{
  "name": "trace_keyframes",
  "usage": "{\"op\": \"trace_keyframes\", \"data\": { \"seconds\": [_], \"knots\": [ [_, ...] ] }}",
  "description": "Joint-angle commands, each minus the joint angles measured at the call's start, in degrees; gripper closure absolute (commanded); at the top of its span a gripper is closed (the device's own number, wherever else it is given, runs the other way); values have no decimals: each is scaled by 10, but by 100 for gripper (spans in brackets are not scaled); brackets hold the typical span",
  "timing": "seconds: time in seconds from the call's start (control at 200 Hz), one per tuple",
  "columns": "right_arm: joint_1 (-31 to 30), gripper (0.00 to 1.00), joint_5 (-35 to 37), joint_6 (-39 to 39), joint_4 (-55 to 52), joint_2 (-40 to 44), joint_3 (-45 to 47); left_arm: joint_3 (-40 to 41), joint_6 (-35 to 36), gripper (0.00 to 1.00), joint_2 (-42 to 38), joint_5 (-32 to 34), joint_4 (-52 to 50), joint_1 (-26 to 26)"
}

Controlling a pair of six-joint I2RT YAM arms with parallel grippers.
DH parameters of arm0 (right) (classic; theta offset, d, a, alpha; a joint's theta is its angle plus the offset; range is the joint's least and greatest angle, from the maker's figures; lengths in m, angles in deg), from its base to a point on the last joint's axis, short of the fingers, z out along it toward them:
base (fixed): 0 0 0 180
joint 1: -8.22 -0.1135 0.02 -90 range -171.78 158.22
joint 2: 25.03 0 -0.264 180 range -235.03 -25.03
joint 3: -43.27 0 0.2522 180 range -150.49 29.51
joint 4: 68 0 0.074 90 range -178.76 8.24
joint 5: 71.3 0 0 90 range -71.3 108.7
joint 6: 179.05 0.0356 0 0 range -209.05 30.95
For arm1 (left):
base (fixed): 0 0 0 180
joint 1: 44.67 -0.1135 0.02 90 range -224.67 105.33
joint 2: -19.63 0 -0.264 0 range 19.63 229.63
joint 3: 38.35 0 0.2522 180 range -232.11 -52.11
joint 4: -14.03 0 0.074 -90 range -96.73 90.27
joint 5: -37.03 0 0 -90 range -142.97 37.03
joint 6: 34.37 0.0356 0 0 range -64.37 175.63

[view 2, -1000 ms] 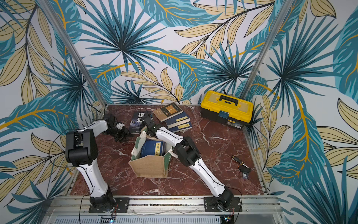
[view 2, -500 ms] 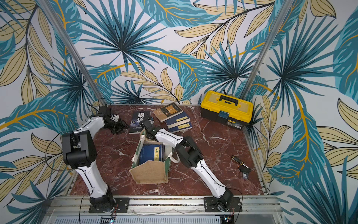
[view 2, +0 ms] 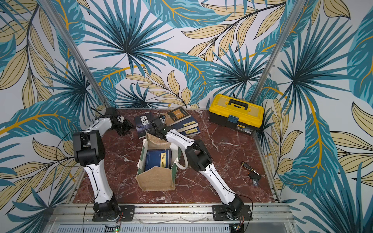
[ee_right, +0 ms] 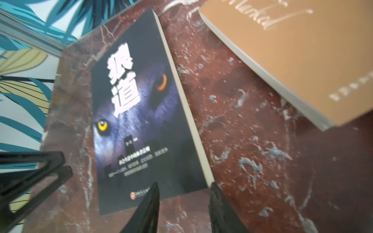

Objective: Put the books into the canvas bag
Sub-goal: Pick up the book from the center of the board.

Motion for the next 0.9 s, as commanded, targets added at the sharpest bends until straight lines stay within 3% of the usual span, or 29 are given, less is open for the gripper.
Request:
{"op": "trace_keyframes", "data": {
  "seconds": [0.0, 0.18, 0.351, 0.531, 0.731, 0.896],
  "knots": [
    [2, 58, 31, -35, 40, 30, 29, -29, -9, 47, 9, -7, 8, -6],
    [21, 53, 25, -27, 11, -19, -41, -20, -17, 47, 17, -21, 21, -6],
    [27, 49, 27, -21, 47, -49, -64, -15, -14, 47, 20, -24, 22, -6],
    [37, 47, -23, 14, -28, -149, -208, -17, -17, 46, 30, -45, 23, -6],
    [37, 47, -46, 74, -8, -176, -213, -4, -17, 46, 31, -60, 23, -5],
    [29, 51, -65, 79, 9, -186, -222, -5, -21, 46, 40, -90, 23, -3]
  ]
}}
